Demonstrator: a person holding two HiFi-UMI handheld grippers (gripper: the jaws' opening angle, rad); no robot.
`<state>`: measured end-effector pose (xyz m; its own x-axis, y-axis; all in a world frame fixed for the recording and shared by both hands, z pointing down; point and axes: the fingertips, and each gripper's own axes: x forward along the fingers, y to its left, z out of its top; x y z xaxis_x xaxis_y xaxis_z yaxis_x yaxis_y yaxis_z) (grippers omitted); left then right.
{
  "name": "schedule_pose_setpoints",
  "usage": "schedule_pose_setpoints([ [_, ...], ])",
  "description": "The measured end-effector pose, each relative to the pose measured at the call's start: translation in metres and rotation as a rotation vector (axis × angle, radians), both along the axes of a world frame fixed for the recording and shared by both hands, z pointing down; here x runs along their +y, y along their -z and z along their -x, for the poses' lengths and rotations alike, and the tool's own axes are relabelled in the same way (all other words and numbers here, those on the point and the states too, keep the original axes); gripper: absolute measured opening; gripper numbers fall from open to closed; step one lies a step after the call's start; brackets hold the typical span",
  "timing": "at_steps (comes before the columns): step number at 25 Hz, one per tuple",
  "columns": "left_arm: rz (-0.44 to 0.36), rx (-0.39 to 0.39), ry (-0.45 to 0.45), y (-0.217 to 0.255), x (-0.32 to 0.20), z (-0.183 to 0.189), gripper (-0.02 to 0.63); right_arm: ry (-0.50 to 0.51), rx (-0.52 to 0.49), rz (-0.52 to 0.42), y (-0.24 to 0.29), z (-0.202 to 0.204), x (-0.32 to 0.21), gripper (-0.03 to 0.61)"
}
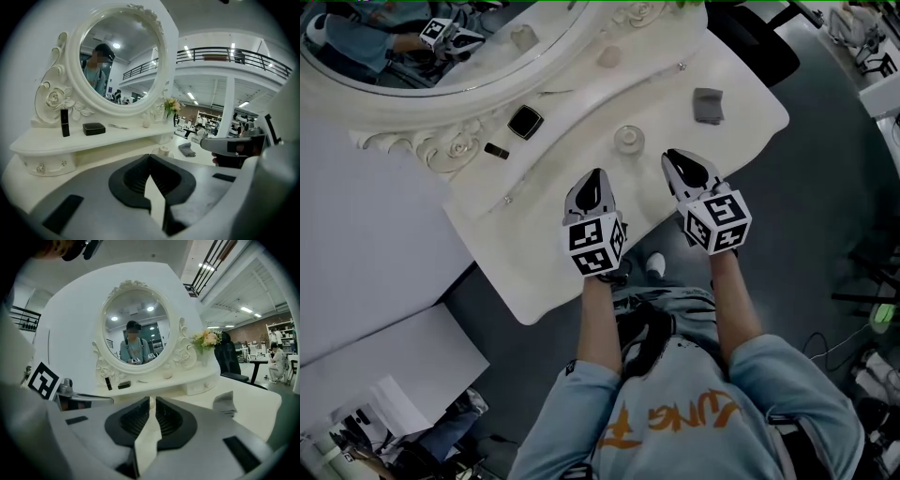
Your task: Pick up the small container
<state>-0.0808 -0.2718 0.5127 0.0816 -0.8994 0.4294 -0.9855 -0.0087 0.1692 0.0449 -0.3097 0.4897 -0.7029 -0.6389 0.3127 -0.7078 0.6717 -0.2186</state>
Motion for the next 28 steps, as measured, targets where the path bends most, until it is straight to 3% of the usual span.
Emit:
schedule_pose_setpoints([
  [5, 0.022, 0.009, 0.012, -0.012, -0.002, 0.01, 0.021, 0.057, 0.011, 0.02, -0.015, 0.02, -0.001, 0.051],
  [8, 0.029, 0.013, 0.026, -0.016, -0.002, 0.019, 0.021, 0.092, 0.038, 0.032, -0.025, 0.033, -0.003, 0.164],
  [15, 0.052, 0.03, 0.037, -0.025, -0.005, 0.031, 0.021, 0.139, 0.143, 0.036, -0.046, 0.056, -0.008, 0.266],
  [28, 0.095, 0.065, 0.041, -0.045, -0.017, 0.048, 0.021, 0.137, 0.271, 0.067, -0.082, 0.073, -0.034, 0.318],
])
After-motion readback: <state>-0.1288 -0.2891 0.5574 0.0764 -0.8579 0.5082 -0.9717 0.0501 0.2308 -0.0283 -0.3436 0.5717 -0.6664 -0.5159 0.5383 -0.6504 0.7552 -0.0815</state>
